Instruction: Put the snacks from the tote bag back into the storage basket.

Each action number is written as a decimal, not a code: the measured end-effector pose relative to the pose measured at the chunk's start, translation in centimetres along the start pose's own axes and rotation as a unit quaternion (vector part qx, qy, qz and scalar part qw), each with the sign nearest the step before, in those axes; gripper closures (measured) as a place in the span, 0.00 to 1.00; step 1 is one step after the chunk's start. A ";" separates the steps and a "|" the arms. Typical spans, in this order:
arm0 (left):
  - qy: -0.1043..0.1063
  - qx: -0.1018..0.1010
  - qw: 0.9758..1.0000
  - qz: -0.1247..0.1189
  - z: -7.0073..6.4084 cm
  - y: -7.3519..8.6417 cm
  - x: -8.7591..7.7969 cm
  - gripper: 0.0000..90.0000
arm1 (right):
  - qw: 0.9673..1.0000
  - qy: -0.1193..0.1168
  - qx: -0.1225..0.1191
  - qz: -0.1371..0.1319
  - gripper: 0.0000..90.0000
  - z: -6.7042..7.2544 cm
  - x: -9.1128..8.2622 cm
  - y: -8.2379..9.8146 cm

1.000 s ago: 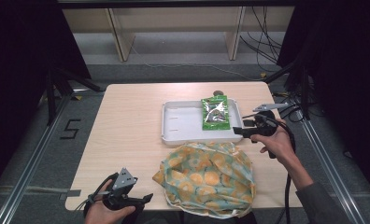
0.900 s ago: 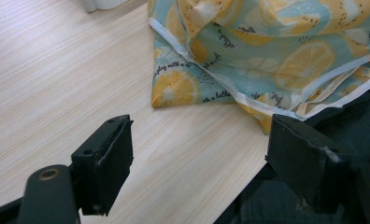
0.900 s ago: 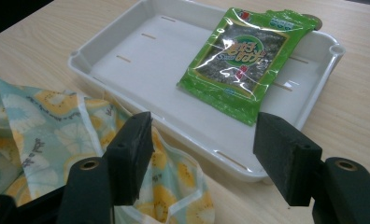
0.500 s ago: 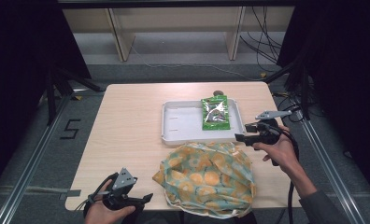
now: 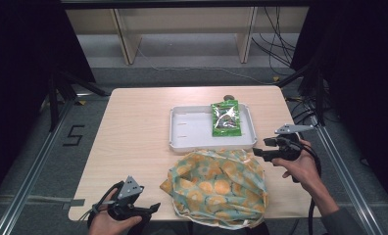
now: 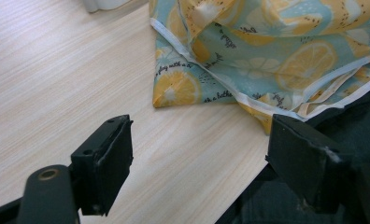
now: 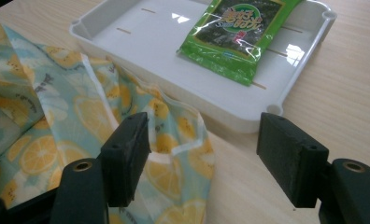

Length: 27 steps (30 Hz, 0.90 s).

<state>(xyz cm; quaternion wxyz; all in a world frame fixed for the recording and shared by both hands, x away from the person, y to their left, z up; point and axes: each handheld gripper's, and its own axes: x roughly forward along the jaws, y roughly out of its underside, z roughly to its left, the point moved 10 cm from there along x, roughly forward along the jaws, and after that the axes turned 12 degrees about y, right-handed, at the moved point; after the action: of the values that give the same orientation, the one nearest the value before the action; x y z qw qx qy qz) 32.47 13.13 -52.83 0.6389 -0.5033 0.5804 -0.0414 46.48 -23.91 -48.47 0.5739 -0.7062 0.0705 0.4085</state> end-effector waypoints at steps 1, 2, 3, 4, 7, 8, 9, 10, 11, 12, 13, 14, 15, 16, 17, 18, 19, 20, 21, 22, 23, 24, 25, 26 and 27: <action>-0.003 0.000 1.000 0.000 0.1 0.0 0.0 0.24 | 1.000 0.008 0.010 -0.003 0.39 -0.1 -0.2 0.4; -0.002 -0.016 1.000 -0.021 -0.2 -0.3 0.3 0.24 | 1.000 0.008 0.010 -0.003 0.39 -0.1 -0.2 0.4; -0.003 -0.015 1.000 -0.019 -0.1 -0.3 0.3 0.24 | 1.000 0.004 0.006 -0.005 0.39 -0.3 -0.4 0.7; -0.003 -0.015 1.000 -0.019 -0.1 -0.3 0.3 0.24 | 1.000 0.004 0.006 -0.005 0.39 -0.3 -0.4 0.7; -0.003 -0.015 1.000 -0.020 -0.1 -0.3 0.3 0.24 | 1.000 0.011 0.019 0.000 0.38 -0.4 -0.7 1.5; -0.004 -0.016 1.000 -0.023 -0.1 -0.4 0.3 0.24 | 1.000 0.005 0.020 0.010 0.38 -0.3 -0.9 1.9; -0.005 -0.014 1.000 -0.020 -0.1 -0.3 0.3 0.24 | 1.000 0.013 0.007 0.003 0.38 -0.7 -0.9 2.0; -0.004 -0.016 1.000 -0.021 -0.1 -0.3 0.3 0.24 | 1.000 0.009 0.013 0.007 0.38 -0.6 -1.0 2.2; 0.000 -0.014 1.000 -0.018 -0.2 -0.3 0.3 0.24 | 1.000 0.013 0.013 0.005 0.38 -0.7 -1.0 2.3; -0.002 0.009 1.000 0.004 0.1 0.0 -0.1 0.24 | 1.000 0.013 0.015 0.009 0.38 -0.8 -1.3 2.5; -0.002 0.010 1.000 0.002 0.1 -0.1 -0.1 0.24 | 1.000 0.017 0.015 0.000 0.38 -0.9 -1.2 2.5; -0.002 0.010 1.000 0.003 0.1 0.0 -0.1 0.24 | 0.999 0.011 0.033 0.011 0.38 -0.6 -1.5 2.8; -0.002 0.009 1.000 0.002 0.1 0.0 -0.1 0.24 | 1.000 0.012 0.020 0.005 0.38 -0.8 -1.5 2.8; -0.001 0.003 1.000 -0.006 0.0 -0.2 0.0 0.24 | 1.000 0.013 0.019 0.003 0.38 -0.9 -1.6 3.0; -0.001 0.004 1.000 -0.004 0.0 -0.1 0.0 0.24 | 0.999 0.015 0.027 0.015 0.38 -0.7 -2.0 3.6; -0.002 0.004 1.000 -0.003 0.0 -0.1 0.0 0.24 | 0.999 0.015 0.027 0.015 0.38 -0.7 -2.0 3.6; -0.002 0.004 1.000 -0.004 0.0 -0.1 0.0 0.24 | 0.999 0.020 0.024 0.010 0.37 -0.9 -2.0 3.6; -0.002 0.004 1.000 -0.005 0.1 -0.1 0.0 0.24 | 1.000 0.018 0.016 0.010 0.37 -0.9 -2.0 3.9; -0.002 0.003 1.000 -0.005 0.0 -0.1 0.0 0.24 | 0.999 0.018 0.022 0.014 0.37 -0.8 -2.1 4.2; -0.002 0.002 1.000 -0.004 0.0 -0.1 0.0 0.24 | 1.000 0.014 0.019 0.007 0.37 -0.8 -2.1 4.3; -0.003 0.002 1.000 -0.004 0.0 -0.1 0.0 0.24 | 1.000 0.013 0.019 0.012 0.37 -0.8 -2.2 4.6; -0.003 0.002 1.000 -0.003 0.1 -0.1 0.0 0.24 | 0.999 0.014 0.026 0.012 0.37 -0.7 -2.3 4.7; -0.003 0.002 1.000 -0.003 0.1 -0.1 0.0 0.24 | 1.000 0.014 0.020 0.013 0.37 -0.8 -2.4 4.9; -0.003 0.002 1.000 -0.003 0.1 -0.1 0.0 0.24 | 0.999 0.012 0.035 0.017 0.36 -0.5 -2.5 5.3; -0.003 0.003 1.000 -0.003 0.1 -0.1 0.0 0.24 | 0.999 0.011 0.033 0.021 0.36 -0.5 -2.7 5.5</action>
<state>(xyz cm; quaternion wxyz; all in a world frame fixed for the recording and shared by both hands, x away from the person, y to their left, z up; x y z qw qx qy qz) 32.57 13.12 -52.76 0.6417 -0.5036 0.5768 -0.0433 41.82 -27.19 -50.82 0.5873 -0.6898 0.1050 0.4102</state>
